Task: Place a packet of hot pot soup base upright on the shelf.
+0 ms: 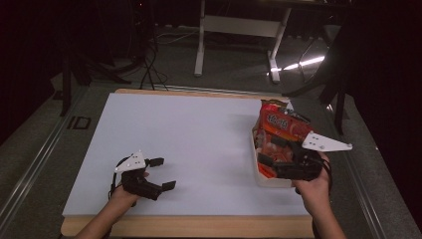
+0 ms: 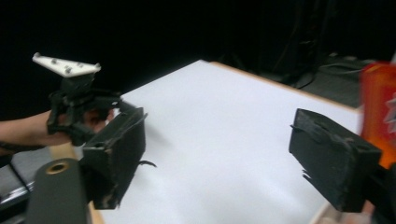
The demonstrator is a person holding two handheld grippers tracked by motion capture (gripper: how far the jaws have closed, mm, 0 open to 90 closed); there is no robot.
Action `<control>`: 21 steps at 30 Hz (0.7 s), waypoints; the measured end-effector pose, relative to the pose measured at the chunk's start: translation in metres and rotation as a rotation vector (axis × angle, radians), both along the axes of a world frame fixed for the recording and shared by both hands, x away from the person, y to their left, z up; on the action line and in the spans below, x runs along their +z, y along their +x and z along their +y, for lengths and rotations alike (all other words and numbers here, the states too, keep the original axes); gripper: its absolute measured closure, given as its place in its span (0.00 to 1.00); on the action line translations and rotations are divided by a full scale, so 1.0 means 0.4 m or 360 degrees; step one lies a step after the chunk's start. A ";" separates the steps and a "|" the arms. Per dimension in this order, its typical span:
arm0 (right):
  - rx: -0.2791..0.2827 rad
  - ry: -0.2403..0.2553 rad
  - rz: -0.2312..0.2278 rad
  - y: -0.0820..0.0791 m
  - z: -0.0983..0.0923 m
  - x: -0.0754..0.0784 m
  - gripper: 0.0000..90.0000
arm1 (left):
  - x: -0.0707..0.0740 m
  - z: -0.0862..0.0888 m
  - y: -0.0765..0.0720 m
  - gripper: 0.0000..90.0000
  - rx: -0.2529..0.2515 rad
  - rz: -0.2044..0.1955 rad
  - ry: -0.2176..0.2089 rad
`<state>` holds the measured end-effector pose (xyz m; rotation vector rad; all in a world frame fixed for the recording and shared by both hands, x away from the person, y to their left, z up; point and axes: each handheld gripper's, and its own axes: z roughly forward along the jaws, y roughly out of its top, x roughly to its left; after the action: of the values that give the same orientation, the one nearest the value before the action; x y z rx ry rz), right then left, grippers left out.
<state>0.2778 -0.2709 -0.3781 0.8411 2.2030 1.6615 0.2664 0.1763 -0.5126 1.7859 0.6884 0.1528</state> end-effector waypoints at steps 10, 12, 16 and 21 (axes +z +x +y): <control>0.0093 -0.0039 0.0111 0.008 0.043 -0.091 0.15 | 0.000 0.000 -0.001 0.03 -0.0005 -0.0004 0.0001; 0.0076 -0.0067 0.0123 0.009 0.050 -0.111 0.16 | 0.000 0.000 -0.001 0.03 -0.0006 -0.0006 0.0006; 0.0084 -0.0131 0.0130 0.007 0.065 -0.146 0.16 | 0.000 0.000 -0.001 0.03 -0.0009 -0.0004 0.0005; 0.0073 -0.0148 0.0172 0.008 0.073 -0.187 0.16 | 0.001 0.001 -0.003 0.03 -0.0012 -0.0012 0.0012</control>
<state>0.2808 -0.2416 -0.4529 0.8817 2.3690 1.5538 0.2650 0.1766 -0.5122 1.7944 0.6763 0.1574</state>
